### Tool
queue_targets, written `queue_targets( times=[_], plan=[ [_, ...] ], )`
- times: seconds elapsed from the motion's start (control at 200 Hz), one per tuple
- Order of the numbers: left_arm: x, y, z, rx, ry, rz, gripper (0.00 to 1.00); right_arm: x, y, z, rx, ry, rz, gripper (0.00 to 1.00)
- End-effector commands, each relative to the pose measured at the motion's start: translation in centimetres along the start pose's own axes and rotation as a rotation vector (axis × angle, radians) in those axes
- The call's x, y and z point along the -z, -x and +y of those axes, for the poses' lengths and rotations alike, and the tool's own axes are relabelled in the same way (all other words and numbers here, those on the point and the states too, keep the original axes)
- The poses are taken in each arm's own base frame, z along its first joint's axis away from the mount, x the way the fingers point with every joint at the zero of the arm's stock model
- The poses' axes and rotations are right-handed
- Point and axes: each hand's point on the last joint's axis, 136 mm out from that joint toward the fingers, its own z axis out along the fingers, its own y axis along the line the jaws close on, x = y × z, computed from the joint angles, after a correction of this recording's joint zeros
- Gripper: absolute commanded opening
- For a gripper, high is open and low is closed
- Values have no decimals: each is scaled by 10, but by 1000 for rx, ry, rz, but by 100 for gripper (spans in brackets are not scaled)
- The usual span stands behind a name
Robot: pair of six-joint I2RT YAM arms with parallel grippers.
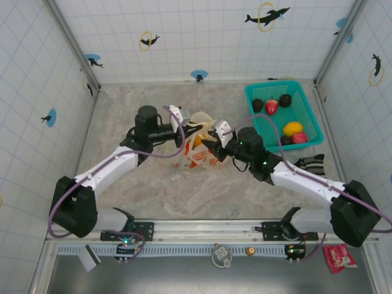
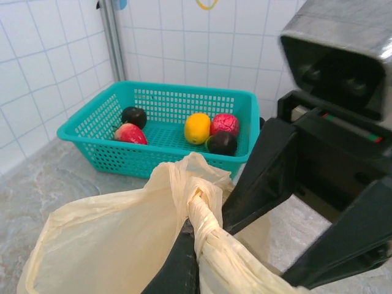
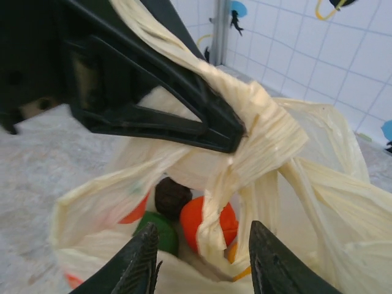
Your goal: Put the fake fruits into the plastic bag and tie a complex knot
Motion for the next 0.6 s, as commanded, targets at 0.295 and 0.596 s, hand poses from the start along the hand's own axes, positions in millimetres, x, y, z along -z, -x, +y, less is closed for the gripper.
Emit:
queue_targets(
  times=[0.295,0.596],
  plan=[
    [13,11,-8,-111,46,-62,0,41,54,-14,202,60,23,33],
    [14,10,-14,-131,44,-66,0,3,45,-5,271,235,152,47]
  ],
)
